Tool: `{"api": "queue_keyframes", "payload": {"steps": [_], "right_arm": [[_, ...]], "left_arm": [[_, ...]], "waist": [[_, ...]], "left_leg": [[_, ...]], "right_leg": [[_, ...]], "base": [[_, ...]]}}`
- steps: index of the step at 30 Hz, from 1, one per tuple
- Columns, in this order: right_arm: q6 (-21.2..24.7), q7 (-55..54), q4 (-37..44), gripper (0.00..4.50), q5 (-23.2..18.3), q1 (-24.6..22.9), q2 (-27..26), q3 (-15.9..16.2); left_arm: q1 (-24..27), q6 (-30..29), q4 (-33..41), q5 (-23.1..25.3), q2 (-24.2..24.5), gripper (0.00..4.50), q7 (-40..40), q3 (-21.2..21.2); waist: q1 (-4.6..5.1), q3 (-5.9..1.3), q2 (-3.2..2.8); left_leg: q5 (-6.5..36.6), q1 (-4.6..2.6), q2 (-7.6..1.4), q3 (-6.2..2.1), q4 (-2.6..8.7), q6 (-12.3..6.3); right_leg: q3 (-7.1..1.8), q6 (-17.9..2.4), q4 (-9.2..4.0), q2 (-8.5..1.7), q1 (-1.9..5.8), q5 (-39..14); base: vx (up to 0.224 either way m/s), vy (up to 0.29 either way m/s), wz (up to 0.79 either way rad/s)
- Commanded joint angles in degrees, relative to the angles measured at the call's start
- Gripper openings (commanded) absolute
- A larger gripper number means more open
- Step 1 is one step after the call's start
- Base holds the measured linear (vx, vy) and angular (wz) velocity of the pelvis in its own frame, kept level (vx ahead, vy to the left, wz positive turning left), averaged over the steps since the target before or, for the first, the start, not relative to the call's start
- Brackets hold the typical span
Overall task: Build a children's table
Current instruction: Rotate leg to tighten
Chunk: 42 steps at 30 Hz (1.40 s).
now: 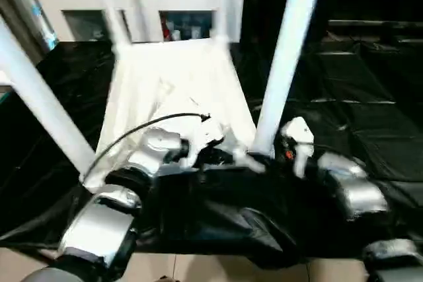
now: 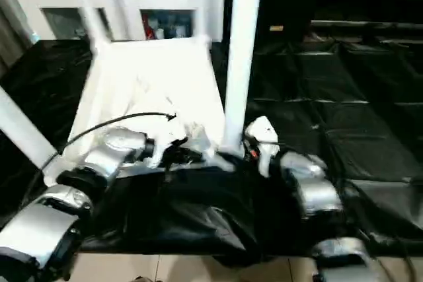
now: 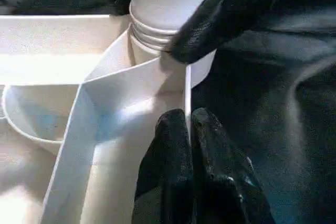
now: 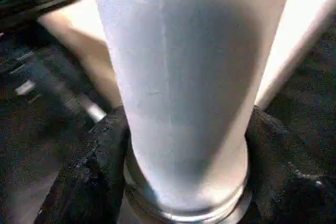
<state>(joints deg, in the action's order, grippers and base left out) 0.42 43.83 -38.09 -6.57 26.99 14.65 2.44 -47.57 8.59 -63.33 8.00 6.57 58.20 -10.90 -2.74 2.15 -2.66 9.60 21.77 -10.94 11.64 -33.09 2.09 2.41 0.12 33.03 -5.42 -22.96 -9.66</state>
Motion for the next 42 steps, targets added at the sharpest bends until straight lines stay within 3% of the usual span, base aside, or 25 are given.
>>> {"api": "queue_keyframes", "payload": {"steps": [1,4,6,9,11,15,18,23,25,27,29,33,37,38,42], "right_arm": [[1.96,-4.23,-3.71,2.68,2.29,-0.99,-1.48,1.59],[3.17,-19.87,-8.09,2.68,2.35,1.70,-7.44,-1.73],[3.49,-24.79,-9.50,2.68,3.04,3.43,-10.28,-1.82],[2.61,-25.89,-9.81,2.68,4.30,4.34,-11.74,-0.68],[0.62,-25.16,-9.75,3.24,5.75,4.74,-12.38,0.74],[-3.34,-21.74,-8.58,3.58,5.04,4.46,-11.49,0.50],[-5.00,-15.80,-6.66,3.87,2.89,3.81,-9.06,-0.20],[-5.73,-3.74,-3.63,3.87,0.60,2.75,-2.43,-0.67],[-5.02,4.02,-1.29,3.87,-0.24,1.67,1.03,0.71],[-4.56,8.99,0.23,3.87,-0.63,0.86,3.30,1.94],[-4.30,11.78,0.83,3.87,-0.76,0.52,4.64,2.53],[-3.48,16.66,1.74,3.87,-1.03,0.51,7.06,2.97],[-3.27,17.58,1.48,3.87,-0.97,0.76,7.51,3.33],[-3.20,17.81,1.50,3.60,-1.04,0.78,7.61,3.40],[-2.92,18.71,1.46,3.35,-1.61,1.00,7.40,3.33]], "left_arm": [[-0.60,-0.96,-0.99,-0.53,-2.09,0.00,-3.78,0.87],[-2.56,-3.67,-3.05,0.30,-6.16,0.00,-14.61,1.37],[-3.43,-4.41,-3.85,0.50,-8.47,0.00,-18.28,1.33],[-3.76,-4.31,-4.14,0.89,-9.65,0.00,-19.59,0.99],[-4.06,-4.02,-4.40,1.20,-10.38,0.00,-19.97,0.67],[-4.24,-3.24,-4.59,1.08,-10.35,0.00,-18.90,0.71],[-3.59,-2.02,-4.10,0.73,-8.87,0.00,-15.67,0.34],[-1.58,0.60,-1.65,-0.12,-4.78,0.00,-4.03,-0.90],[-0.48,1.18,-0.15,-1.10,-2.69,0.00,2.04,-1.10],[0.10,1.96,0.53,-1.20,-1.36,0.00,5.46,-1.62],[0.42,2.52,0.78,-1.15,-0.56,0.00,7.43,-1.92],[1.68,2.96,2.60,-2.33,1.59,0.00,13.57,-1.86],[1.93,2.91,2.89,-2.39,2.38,0.00,14.29,-1.88],[1.97,2.92,2.95,-2.41,2.54,0.00,14.47,-1.89],[1.98,3.05,2.99,-2.45,2.89,0.00,14.76,-1.80]], "waist": [[0.48,-2.60,0.99],[1.84,-2.41,0.50],[2.33,-2.45,0.32],[2.55,-2.71,0.20],[2.71,-2.77,0.38],[2.47,-3.00,0.41],[2.19,-3.16,0.48],[1.65,-3.34,0.64],[1.22,-3.70,0.42],[0.42,-3.94,0.52],[-0.04,-4.05,0.38],[-0.88,-3.79,0.56],[-0.79,-3.62,0.44],[-0.80,-3.61,0.54],[-0.85,-3.72,0.69]], "left_leg": [[21.44,-1.35,-1.92,-1.33,4.44,-0.75],[26.53,-1.89,-1.65,-1.82,4.58,0.99],[27.35,-1.61,-1.60,-2.14,4.83,1.32],[27.30,-1.99,-1.52,-1.89,4.72,0.35],[26.14,-1.42,-1.51,-1.82,4.84,-0.69],[24.59,-1.32,-1.66,-1.68,4.75,-1.65],[22.21,-1.12,-1.76,-1.41,4.51,-3.19],[17.26,-0.35,-1.90,-1.25,4.19,-5.86],[14.02,-0.45,-2.18,-1.07,3.85,-6.60],[10.00,-0.41,-2.25,-0.75,3.26,-8.67],[8.57,-0.52,-2.27,-0.65,3.00,-9.84],[9.76,-0.70,-2.48,-0.63,3.27,-8.95],[12.66,-0.88,-2.53,-0.68,3.59,-6.98],[12.78,-0.89,-2.50,-0.68,3.60,-6.59],[11.64,-0.80,-2.44,-0.66,3.47,-6.55]], "right_leg": [[-1.11,-10.53,-5.05,-2.83,1.54,-26.16],[-0.89,-8.15,-5.79,-2.73,0.75,-32.01],[-0.69,-7.02,-6.02,-2.68,1.03,-32.38],[-0.75,-7.76,-6.31,-2.56,0.77,-29.12],[-0.78,-8.39,-6.12,-2.57,1.21,-26.94],[-0.99,-9.49,-5.85,-2.69,1.33,-23.92],[-1.12,-11.20,-5.44,-2.73,1.63,-19.52],[-0.94,-12.57,-4.89,-2.92,2.47,-15.76],[-0.78,-14.05,-4.17,-2.79,2.64,-10.66],[-0.74,-16.20,-3.10,-2.61,2.72,-3.20],[-0.75,-17.09,-2.76,-2.69,2.65,-0.31],[-0.75,-17.18,-2.87,-2.74,2.59,-3.39],[-0.85,-16.24,-3.28,-2.74,2.42,-7.88],[-0.90,-15.96,-3.35,-2.77,2.44,-8.54],[-0.94,-15.71,-3.23,-2.81,2.48,-8.24]], "base": [[0.000,0.000,0.00],[0.000,0.000,0.00],[0.000,0.000,0.00],[0.000,0.000,0.00],[0.000,0.000,0.00],[0.000,0.000,0.00],[0.000,0.000,0.00],[0.000,0.000,0.00],[0.000,0.000,0.00],[0.000,0.000,0.00],[0.000,0.000,0.00],[0.000,0.000,0.00],[0.000,0.000,0.00],[0.000,0.000,0.00],[0.000,0.000,0.00]]}}
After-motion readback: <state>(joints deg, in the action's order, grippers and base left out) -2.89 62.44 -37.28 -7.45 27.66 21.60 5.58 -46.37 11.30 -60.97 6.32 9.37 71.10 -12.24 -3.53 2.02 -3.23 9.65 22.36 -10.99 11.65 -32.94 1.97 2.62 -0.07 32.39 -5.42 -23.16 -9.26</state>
